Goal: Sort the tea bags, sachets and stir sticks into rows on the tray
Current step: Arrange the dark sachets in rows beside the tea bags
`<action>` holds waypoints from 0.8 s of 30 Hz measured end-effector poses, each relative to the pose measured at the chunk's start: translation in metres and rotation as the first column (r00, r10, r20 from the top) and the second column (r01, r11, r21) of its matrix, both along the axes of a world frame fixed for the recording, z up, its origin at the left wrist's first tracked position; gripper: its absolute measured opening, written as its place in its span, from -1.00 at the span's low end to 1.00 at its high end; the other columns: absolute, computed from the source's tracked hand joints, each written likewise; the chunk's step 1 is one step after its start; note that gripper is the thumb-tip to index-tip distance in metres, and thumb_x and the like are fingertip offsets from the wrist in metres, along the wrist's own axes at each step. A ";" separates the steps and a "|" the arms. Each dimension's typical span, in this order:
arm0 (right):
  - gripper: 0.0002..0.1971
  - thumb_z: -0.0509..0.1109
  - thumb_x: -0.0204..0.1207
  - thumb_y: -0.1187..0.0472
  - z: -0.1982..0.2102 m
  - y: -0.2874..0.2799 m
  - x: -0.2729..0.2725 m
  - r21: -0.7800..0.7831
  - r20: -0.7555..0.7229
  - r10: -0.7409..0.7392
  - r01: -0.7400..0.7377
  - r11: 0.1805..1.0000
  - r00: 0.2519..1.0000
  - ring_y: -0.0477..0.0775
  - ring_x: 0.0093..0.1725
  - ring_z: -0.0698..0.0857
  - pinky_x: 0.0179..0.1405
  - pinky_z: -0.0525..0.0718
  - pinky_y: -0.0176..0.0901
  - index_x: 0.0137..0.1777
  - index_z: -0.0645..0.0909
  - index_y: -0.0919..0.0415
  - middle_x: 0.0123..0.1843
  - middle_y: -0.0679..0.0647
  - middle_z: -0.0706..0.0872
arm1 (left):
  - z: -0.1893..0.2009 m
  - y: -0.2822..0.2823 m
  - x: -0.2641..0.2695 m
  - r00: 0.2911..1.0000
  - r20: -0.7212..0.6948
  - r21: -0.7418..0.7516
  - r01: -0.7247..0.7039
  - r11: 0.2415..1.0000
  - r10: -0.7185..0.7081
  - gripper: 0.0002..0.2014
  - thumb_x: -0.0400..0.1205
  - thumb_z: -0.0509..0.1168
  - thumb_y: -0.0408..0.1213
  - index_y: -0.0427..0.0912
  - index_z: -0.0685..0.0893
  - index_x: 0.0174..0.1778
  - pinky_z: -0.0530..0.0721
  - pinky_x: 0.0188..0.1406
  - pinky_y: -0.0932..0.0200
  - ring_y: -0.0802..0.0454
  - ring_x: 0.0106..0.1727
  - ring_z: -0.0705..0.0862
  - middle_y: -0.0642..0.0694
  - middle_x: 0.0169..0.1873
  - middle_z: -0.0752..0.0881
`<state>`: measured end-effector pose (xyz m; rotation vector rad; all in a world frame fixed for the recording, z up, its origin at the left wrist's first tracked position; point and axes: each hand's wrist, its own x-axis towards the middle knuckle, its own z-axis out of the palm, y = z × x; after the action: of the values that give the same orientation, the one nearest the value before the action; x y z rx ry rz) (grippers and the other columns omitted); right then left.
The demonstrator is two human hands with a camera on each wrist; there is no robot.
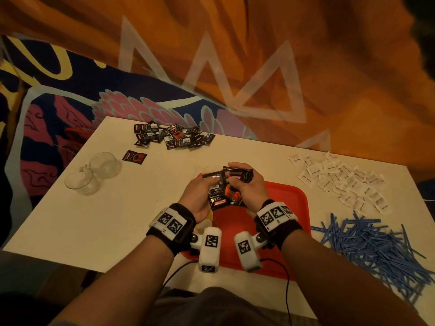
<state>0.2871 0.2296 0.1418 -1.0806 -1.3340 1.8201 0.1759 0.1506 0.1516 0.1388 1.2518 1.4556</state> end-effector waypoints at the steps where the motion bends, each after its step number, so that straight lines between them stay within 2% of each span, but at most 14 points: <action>1: -0.61 0.35 0.49 0.61 0.000 0.000 0.002 -0.002 0.003 -0.027 0.027 1.000 1.000 0.17 0.00 0.76 -0.05 0.78 0.04 0.05 0.71 0.10 0.07 0.28 0.75 | 0.000 0.000 0.000 0.999 -0.051 -0.010 0.004 1.000 -0.004 -0.77 0.70 0.22 -0.45 -0.34 0.66 0.23 0.75 0.01 -0.20 -0.24 -0.13 0.80 -0.37 0.01 0.78; 3: -0.60 0.35 0.44 0.65 0.001 0.003 0.005 -0.029 0.009 -0.081 0.082 0.996 0.997 0.23 -0.01 0.77 -0.05 0.79 0.13 0.00 0.71 0.11 0.03 0.22 0.77 | 0.000 -0.002 -0.001 0.989 -0.149 -0.029 -0.018 0.999 0.014 -0.80 0.68 0.28 -0.46 -0.36 0.70 0.19 0.77 0.01 -0.25 -0.26 -0.11 0.81 -0.35 -0.04 0.80; 4: -0.60 0.34 0.44 0.66 0.002 0.005 0.008 -0.055 0.013 -0.102 0.103 0.993 0.995 0.23 -0.07 0.77 -0.14 0.79 0.09 -0.02 0.70 0.12 0.00 0.21 0.77 | -0.002 -0.003 -0.003 0.974 -0.223 -0.025 -0.036 0.999 0.030 -0.81 0.67 0.31 -0.47 -0.36 0.73 0.16 0.80 0.02 -0.21 -0.25 -0.08 0.81 -0.33 -0.05 0.82; 6: -0.65 0.29 0.50 0.64 0.002 0.009 0.013 -0.102 0.020 -0.129 0.130 0.986 0.991 0.16 -0.23 0.73 -0.36 0.72 -0.07 -0.05 0.69 0.16 -0.08 0.21 0.74 | -0.002 -0.005 -0.007 0.910 -0.408 0.027 -0.069 0.997 0.074 -0.86 0.64 0.37 -0.47 -0.26 0.81 0.03 0.80 -0.01 0.03 -0.13 -0.03 0.81 -0.23 -0.08 0.84; 8: -0.80 0.35 0.58 0.49 0.004 0.008 0.016 -0.139 0.052 -0.124 0.130 0.982 0.991 0.07 -0.35 0.69 -0.42 0.67 -0.15 -0.05 0.69 0.18 -0.17 0.21 0.73 | 0.004 -0.006 -0.008 0.838 -0.527 0.127 -0.084 0.988 0.139 -0.81 0.62 0.40 -0.49 -0.10 0.82 -0.05 0.76 -0.03 0.25 0.04 -0.04 0.80 -0.09 -0.12 0.84; 9: -0.92 0.40 0.61 0.35 0.003 0.007 0.015 -0.171 0.064 -0.111 0.121 0.978 0.992 0.04 -0.38 0.69 -0.39 0.68 -0.14 -0.05 0.69 0.18 -0.19 0.19 0.74 | 0.008 -0.006 -0.008 0.809 -0.563 0.174 -0.081 0.981 0.167 -0.77 0.61 0.41 -0.49 -0.04 0.82 -0.06 0.75 0.00 0.28 0.10 -0.04 0.80 -0.03 -0.12 0.85; 10: -0.92 0.44 0.60 0.19 0.003 0.005 0.015 -0.214 0.065 -0.088 0.100 0.972 0.994 0.06 -0.35 0.73 -0.32 0.72 -0.08 -0.03 0.70 0.19 -0.18 0.17 0.77 | 0.010 -0.005 -0.007 0.778 -0.601 0.213 -0.066 0.975 0.184 -0.74 0.60 0.42 -0.49 0.01 0.83 -0.07 0.74 0.04 0.27 0.11 -0.02 0.81 0.01 -0.12 0.85; 12: -0.57 0.48 0.50 -0.13 0.001 0.001 0.012 -0.328 0.023 -0.038 0.043 0.944 0.999 0.24 -0.10 0.82 -0.01 0.77 0.22 0.11 0.69 0.25 -0.02 0.27 0.82 | 0.014 -0.006 -0.003 0.707 -0.682 0.266 0.006 0.964 0.184 -0.73 0.58 0.45 -0.49 0.05 0.84 -0.08 0.73 0.13 0.23 0.12 0.04 0.81 0.05 -0.10 0.86; 13: -0.39 0.49 0.41 -0.25 0.001 0.000 0.010 -0.382 -0.035 -0.016 0.001 0.924 0.999 0.35 0.06 0.79 0.15 0.71 0.36 0.20 0.66 0.28 0.10 0.35 0.79 | 0.015 -0.007 0.001 0.674 -0.717 0.284 0.050 0.957 0.177 -0.73 0.58 0.46 -0.49 0.03 0.85 -0.09 0.72 0.16 0.22 0.14 0.05 0.80 0.07 -0.10 0.85; 15: -0.18 0.49 0.25 -0.40 0.003 -0.001 0.008 -0.467 -0.143 -0.009 -0.060 0.882 0.990 0.40 0.19 0.71 0.32 0.59 0.39 0.26 0.59 0.29 0.18 0.41 0.70 | 0.011 -0.009 0.009 0.600 -0.788 0.282 0.152 0.947 0.138 -0.73 0.56 0.47 -0.52 0.00 0.85 -0.06 0.71 0.24 0.14 0.18 0.07 0.79 0.11 -0.07 0.84; 16: -0.21 0.47 0.24 -0.43 0.006 0.000 0.008 -0.502 -0.179 -0.029 -0.066 0.862 0.984 0.33 0.11 0.71 0.27 0.61 0.30 0.20 0.57 0.25 0.09 0.36 0.69 | 0.007 -0.011 0.012 0.555 -0.825 0.265 0.210 0.941 0.109 -0.72 0.55 0.46 -0.52 0.00 0.86 -0.04 0.69 0.29 0.07 0.20 0.10 0.77 0.14 -0.06 0.83; 19: -0.54 0.44 0.42 -0.22 0.012 0.001 0.010 -0.551 -0.250 -0.087 -0.067 0.832 0.964 0.13 -0.16 0.68 -0.03 0.65 0.05 0.05 0.57 0.16 -0.12 0.16 0.66 | -0.003 -0.015 0.017 0.436 -0.900 0.176 0.352 0.919 0.006 -0.70 0.51 0.35 -0.40 0.03 0.86 0.02 0.60 0.43 0.06 0.23 0.23 0.71 0.23 0.01 0.80; 22: -0.91 0.41 0.58 0.22 0.014 0.002 0.013 -0.512 -0.218 -0.076 -0.047 0.857 0.973 0.12 -0.21 0.70 -0.11 0.67 0.04 0.04 0.59 0.11 -0.09 0.16 0.68 | -0.002 -0.018 0.014 0.409 -0.907 0.103 0.451 0.887 -0.103 -0.68 0.50 0.31 -0.32 0.07 0.83 0.07 0.54 0.45 0.25 0.27 0.31 0.66 0.18 0.10 0.78; 24: -0.76 0.34 0.56 0.43 0.014 0.003 0.018 -0.486 -0.202 -0.101 -0.010 0.874 0.974 0.15 -0.24 0.74 -0.19 0.70 0.00 0.14 0.59 0.12 -0.12 0.20 0.72 | 0.000 -0.019 0.012 0.466 -0.880 0.141 0.441 0.886 -0.092 -0.74 0.52 0.33 -0.28 0.11 0.82 0.02 0.54 0.40 0.30 0.26 0.28 0.67 0.16 0.10 0.79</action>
<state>0.3051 0.2331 0.1562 -1.0981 -0.7247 2.2306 0.1878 0.1317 0.1517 1.4336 1.6112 1.3096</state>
